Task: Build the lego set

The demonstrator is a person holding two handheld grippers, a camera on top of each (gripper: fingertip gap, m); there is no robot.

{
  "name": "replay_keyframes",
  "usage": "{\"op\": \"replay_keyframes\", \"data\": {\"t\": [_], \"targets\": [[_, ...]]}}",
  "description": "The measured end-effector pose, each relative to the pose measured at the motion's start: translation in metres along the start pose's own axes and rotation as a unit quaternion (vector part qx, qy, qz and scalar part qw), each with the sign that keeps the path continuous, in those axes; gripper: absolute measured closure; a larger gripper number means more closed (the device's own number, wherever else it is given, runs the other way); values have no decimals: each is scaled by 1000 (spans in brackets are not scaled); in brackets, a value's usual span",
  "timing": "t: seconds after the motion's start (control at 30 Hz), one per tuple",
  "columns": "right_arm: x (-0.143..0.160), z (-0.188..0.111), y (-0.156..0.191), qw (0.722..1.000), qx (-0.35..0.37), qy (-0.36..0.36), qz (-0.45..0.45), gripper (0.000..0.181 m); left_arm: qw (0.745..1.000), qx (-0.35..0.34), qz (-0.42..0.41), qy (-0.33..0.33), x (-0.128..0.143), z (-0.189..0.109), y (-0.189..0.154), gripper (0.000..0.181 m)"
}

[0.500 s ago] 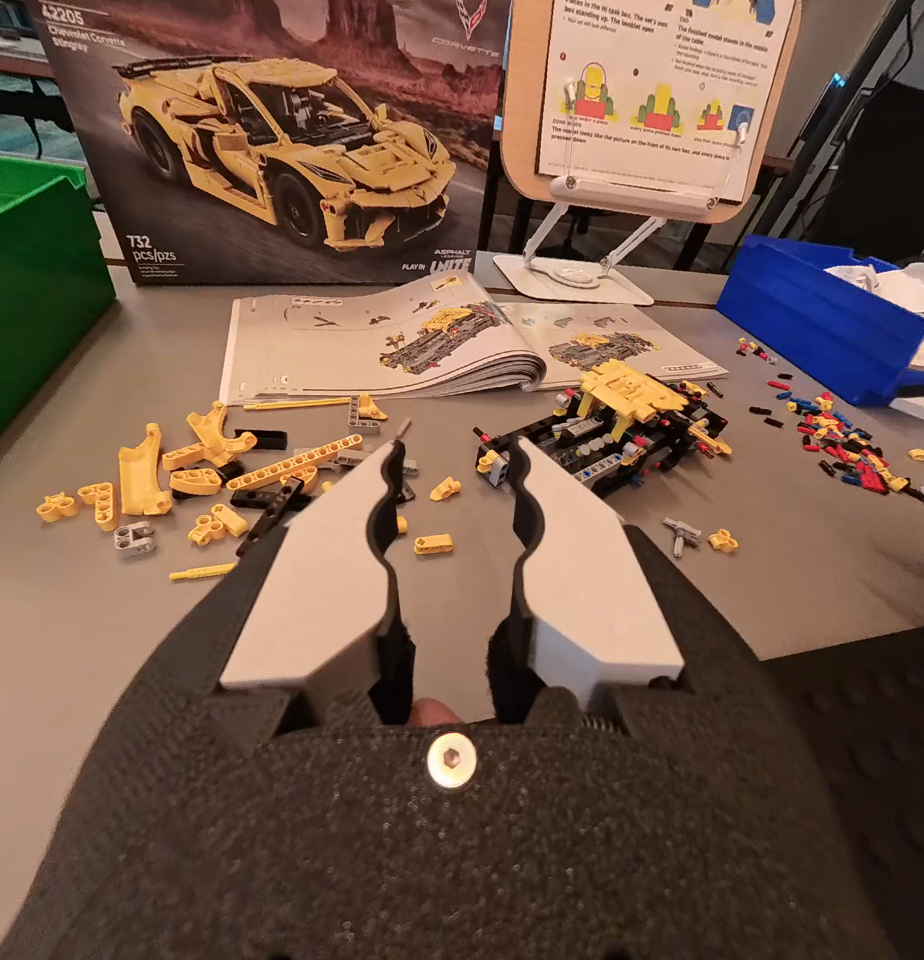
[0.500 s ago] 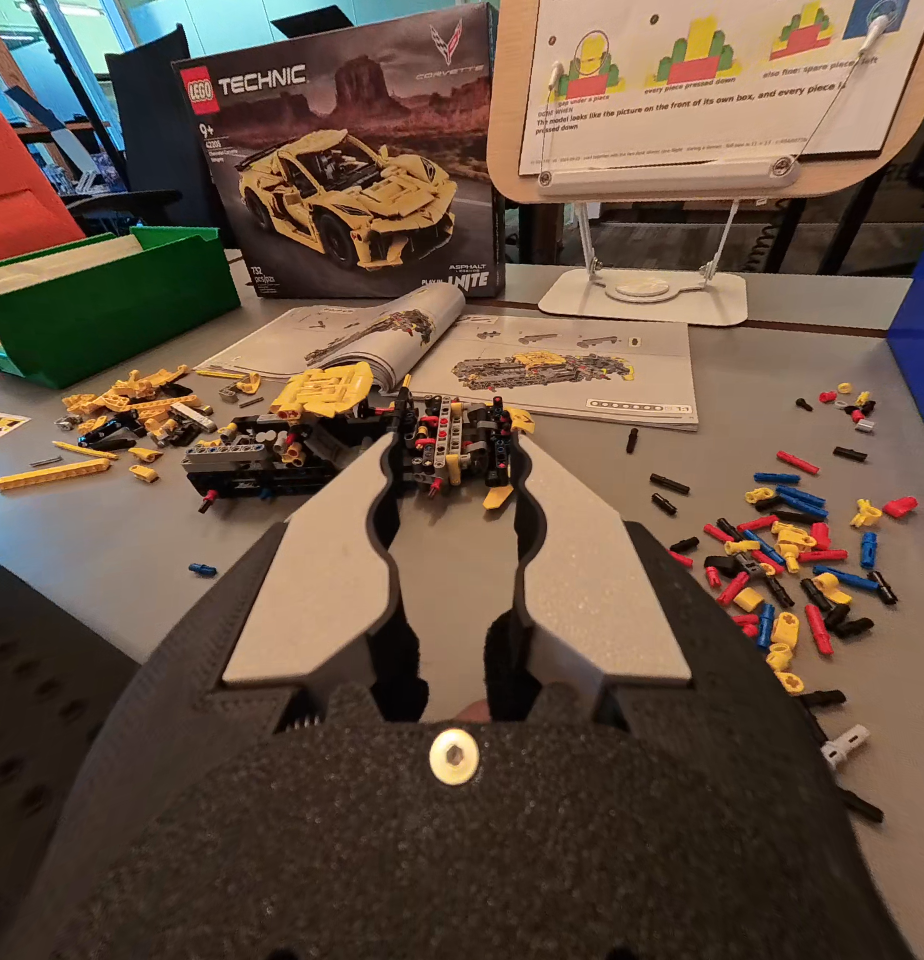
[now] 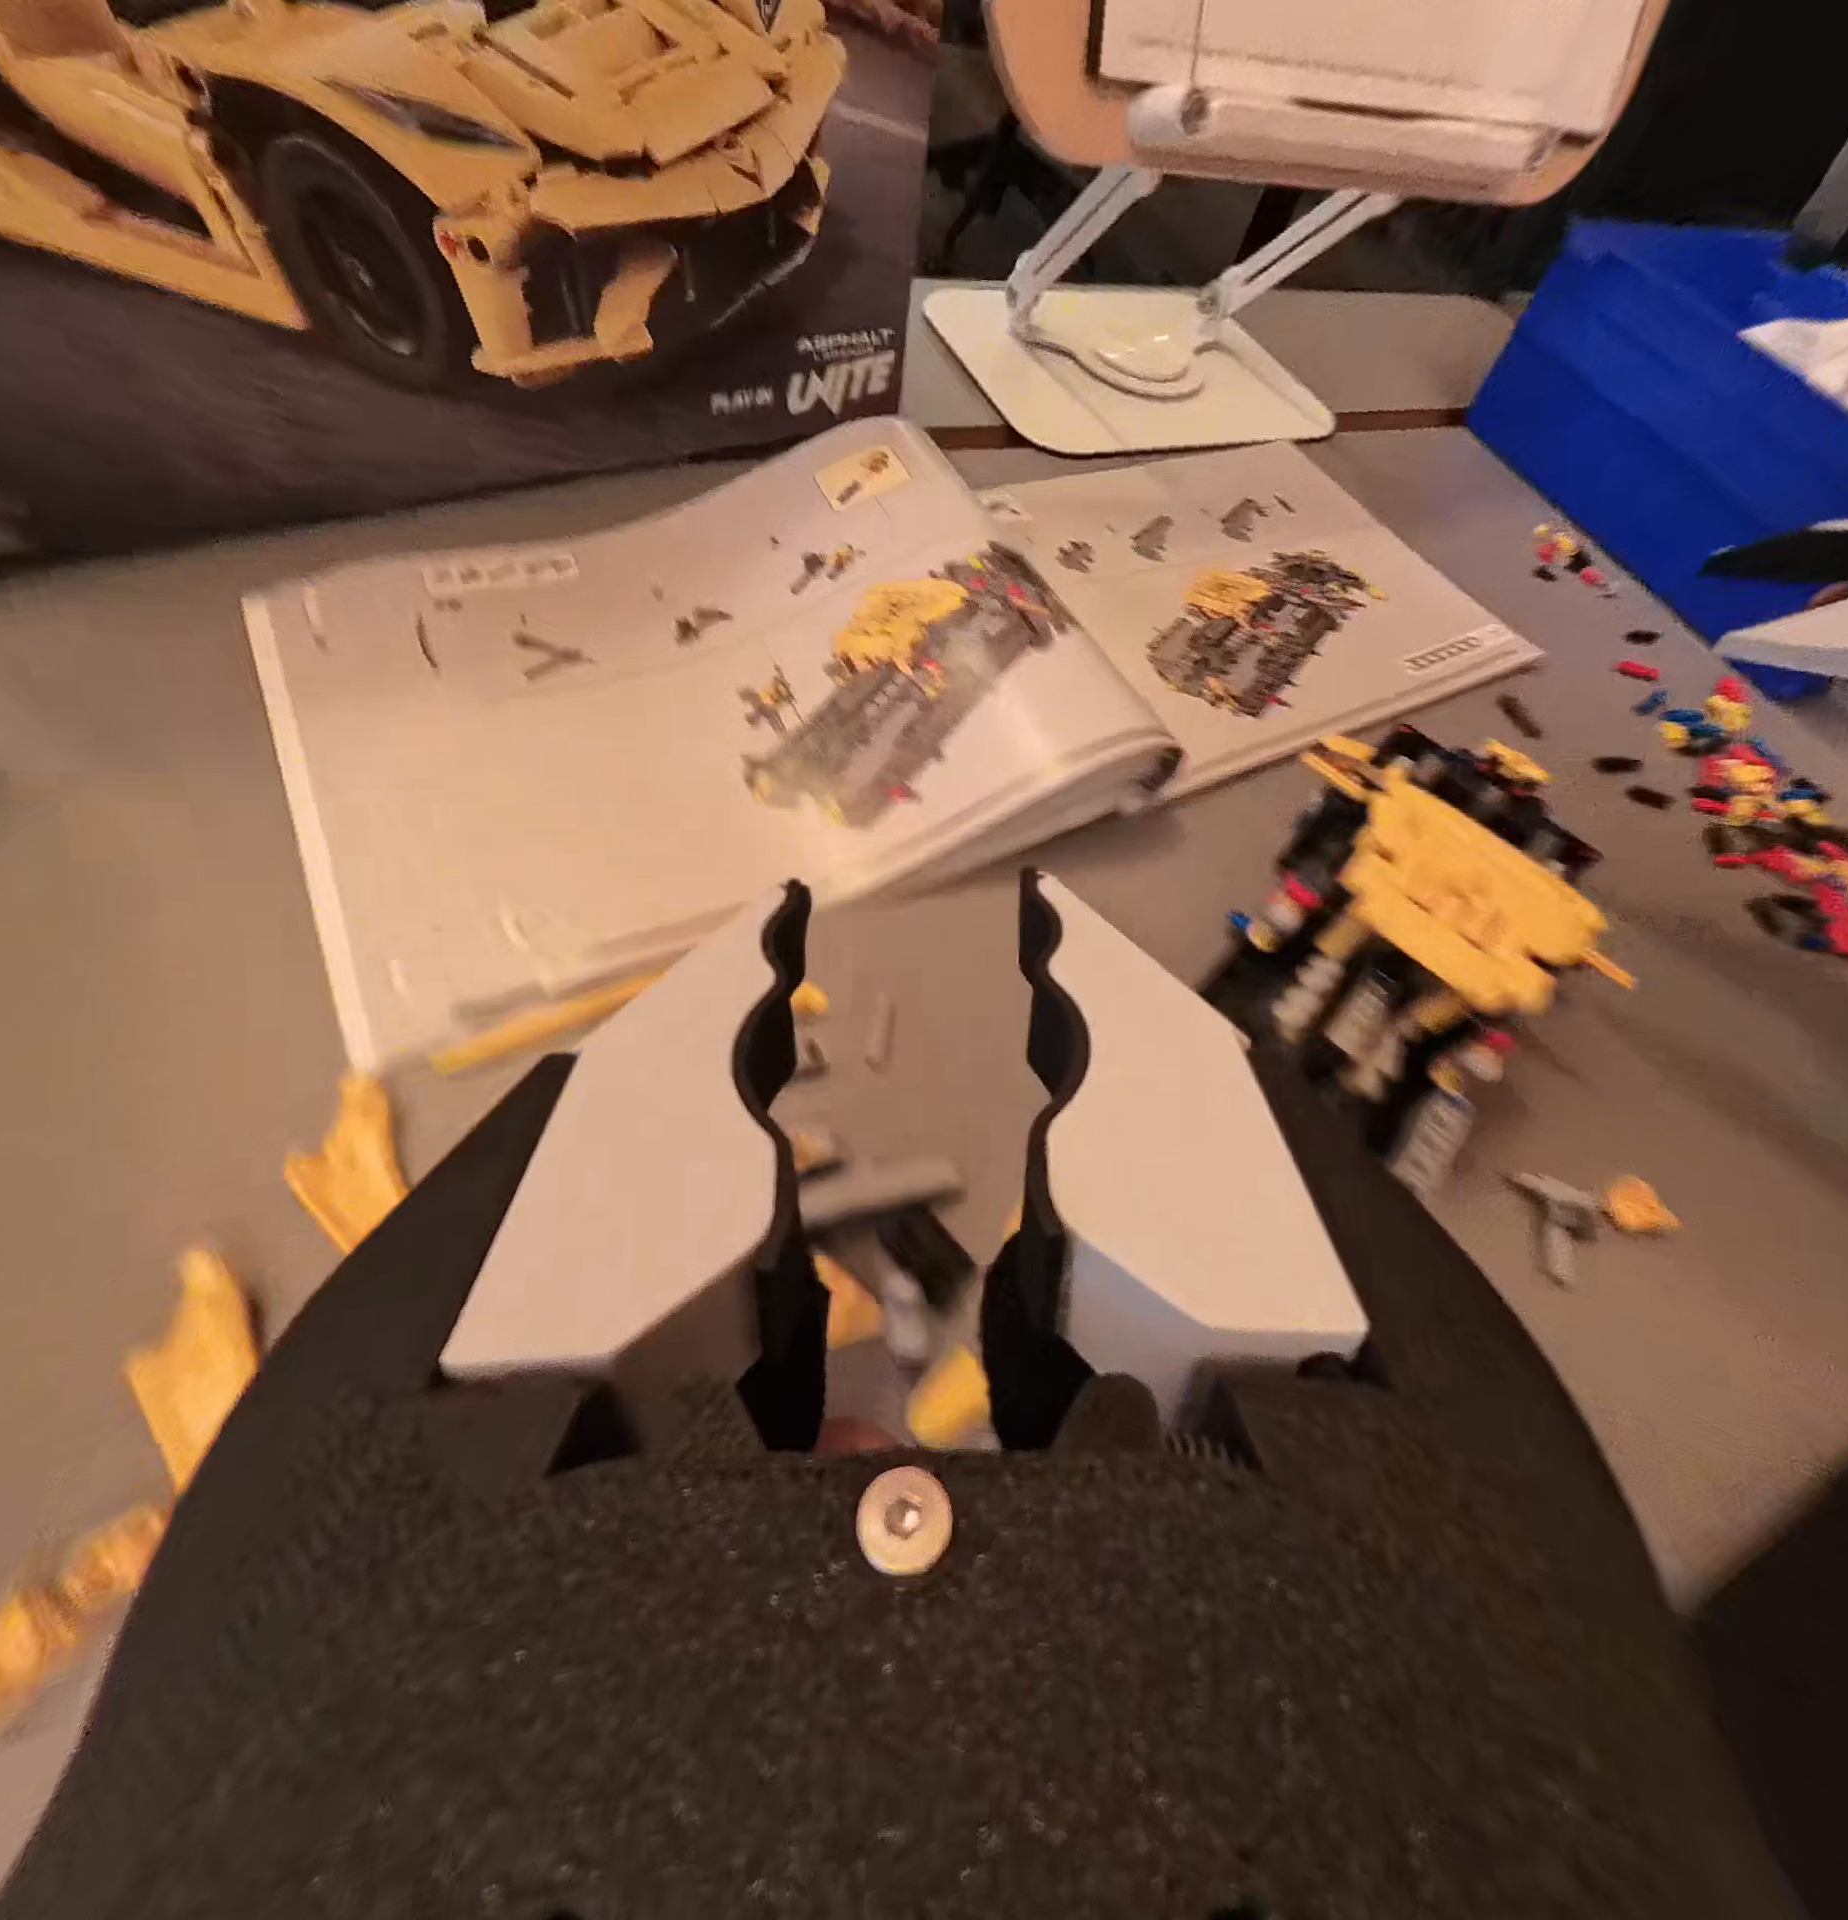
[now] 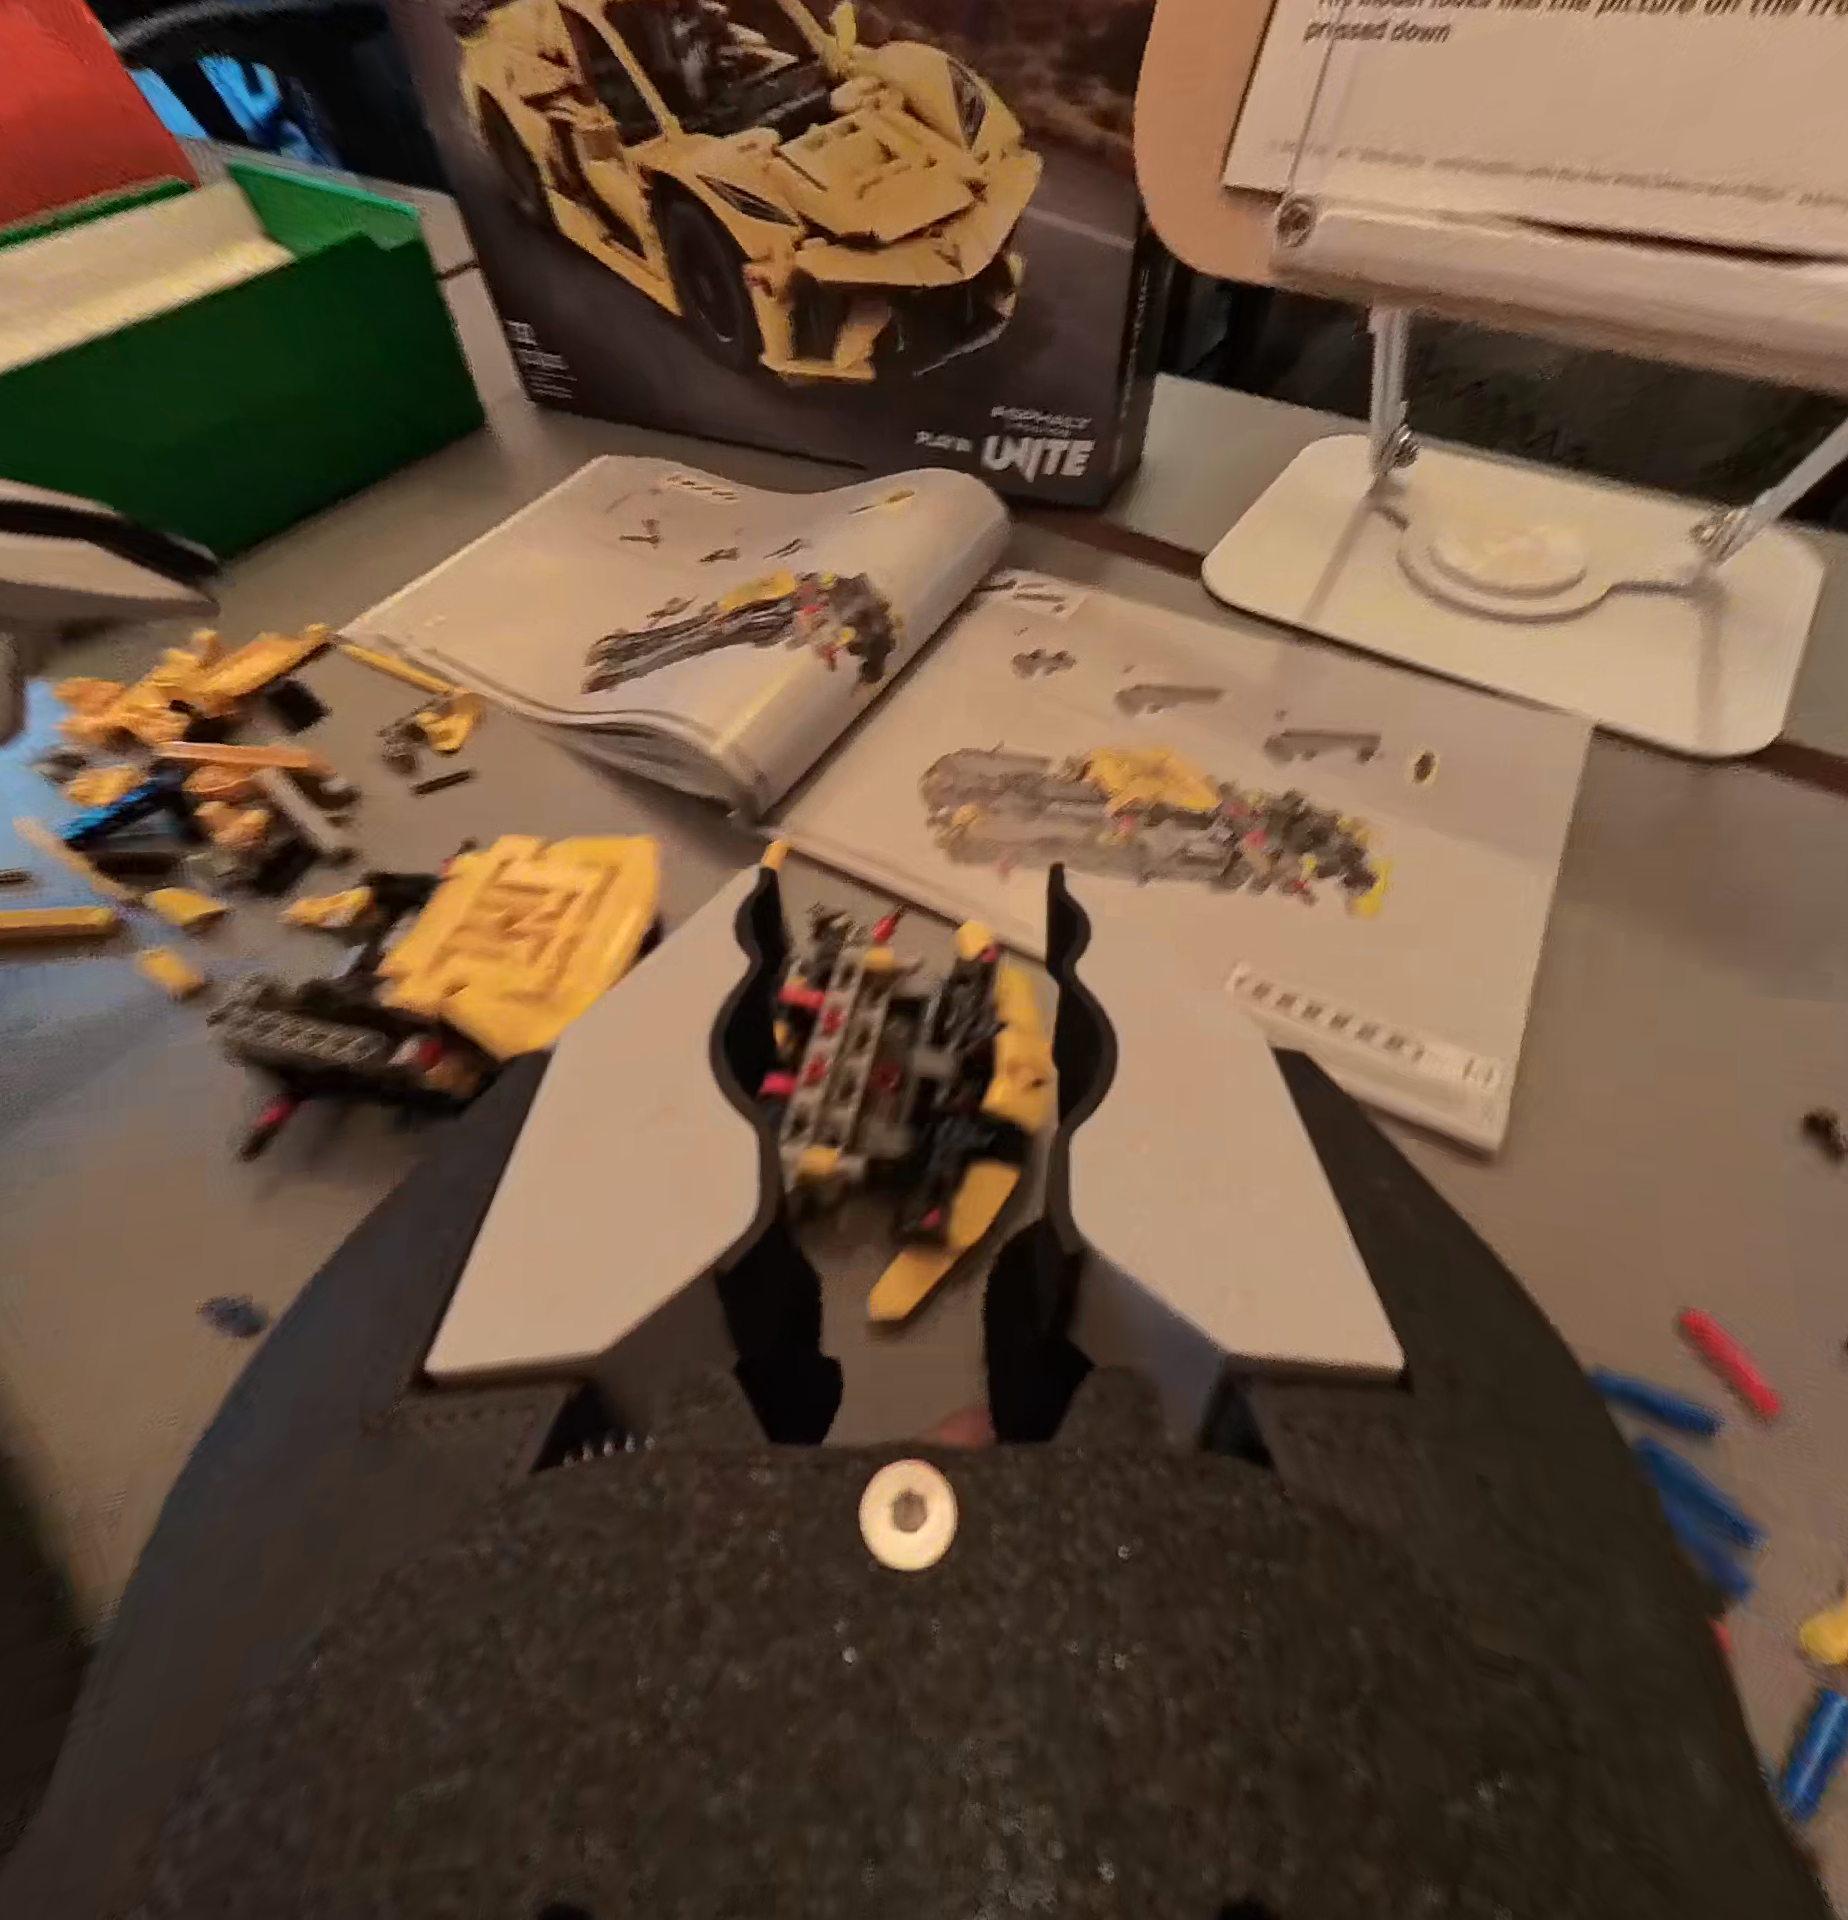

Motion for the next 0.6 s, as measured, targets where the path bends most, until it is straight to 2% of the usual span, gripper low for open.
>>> {"op": "replay_keyframes", "data": {"t": [0.1,0.2,0.27,0.4,0.6], "targets": [[-4,18,-16,1000,0,-7,7,131,998,1,50,29,-24,48,26,140],[11,9,-26,996,18,-50,67,135,990,23,96,105,-33,92,40,140],[23,2,-32,995,26,-47,87,133,984,39,106,141,-34,111,41,140],[32,2,-45,995,31,-34,92,133,980,61,111,155,-34,130,36,140],[35,10,-48,995,31,-49,78,131,978,55,126,154,-36,146,34,140]]}}
Point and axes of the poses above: each gripper's, where its closed fingertips meet, z out along the fingers, x out of its underside, y = z × x across the jaws, the point moved 10 cm from there along -z, back along the fingers, and after that the axes turned 10 degrees about -y, right-handed, at the moved point
